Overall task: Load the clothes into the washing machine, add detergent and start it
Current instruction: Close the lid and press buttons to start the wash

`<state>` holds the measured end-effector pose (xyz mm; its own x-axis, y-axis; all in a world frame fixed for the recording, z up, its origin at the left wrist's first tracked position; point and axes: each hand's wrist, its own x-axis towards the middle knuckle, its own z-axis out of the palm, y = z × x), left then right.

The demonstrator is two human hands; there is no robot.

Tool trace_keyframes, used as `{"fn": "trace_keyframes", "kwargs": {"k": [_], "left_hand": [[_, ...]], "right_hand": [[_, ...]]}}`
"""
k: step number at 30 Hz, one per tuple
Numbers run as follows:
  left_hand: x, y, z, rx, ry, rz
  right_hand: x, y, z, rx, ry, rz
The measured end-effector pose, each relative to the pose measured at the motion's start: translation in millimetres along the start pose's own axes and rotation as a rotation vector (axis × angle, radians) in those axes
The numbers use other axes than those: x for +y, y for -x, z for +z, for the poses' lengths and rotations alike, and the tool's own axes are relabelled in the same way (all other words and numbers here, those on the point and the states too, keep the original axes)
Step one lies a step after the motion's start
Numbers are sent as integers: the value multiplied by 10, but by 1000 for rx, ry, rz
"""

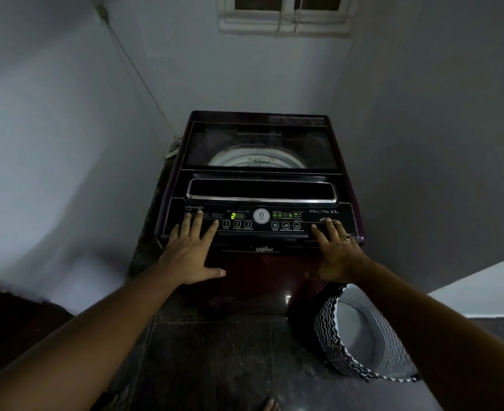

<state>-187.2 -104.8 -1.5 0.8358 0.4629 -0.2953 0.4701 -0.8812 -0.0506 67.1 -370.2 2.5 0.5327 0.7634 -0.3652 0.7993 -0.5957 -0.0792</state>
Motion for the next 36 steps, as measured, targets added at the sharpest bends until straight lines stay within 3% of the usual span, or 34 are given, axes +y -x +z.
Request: {"fn": "trace_keyframes", "kwargs": {"k": [36], "left_hand": [[54, -42, 15, -131, -28, -19]], "right_hand": [[-72, 42, -26, -35, -52, 44]]}}
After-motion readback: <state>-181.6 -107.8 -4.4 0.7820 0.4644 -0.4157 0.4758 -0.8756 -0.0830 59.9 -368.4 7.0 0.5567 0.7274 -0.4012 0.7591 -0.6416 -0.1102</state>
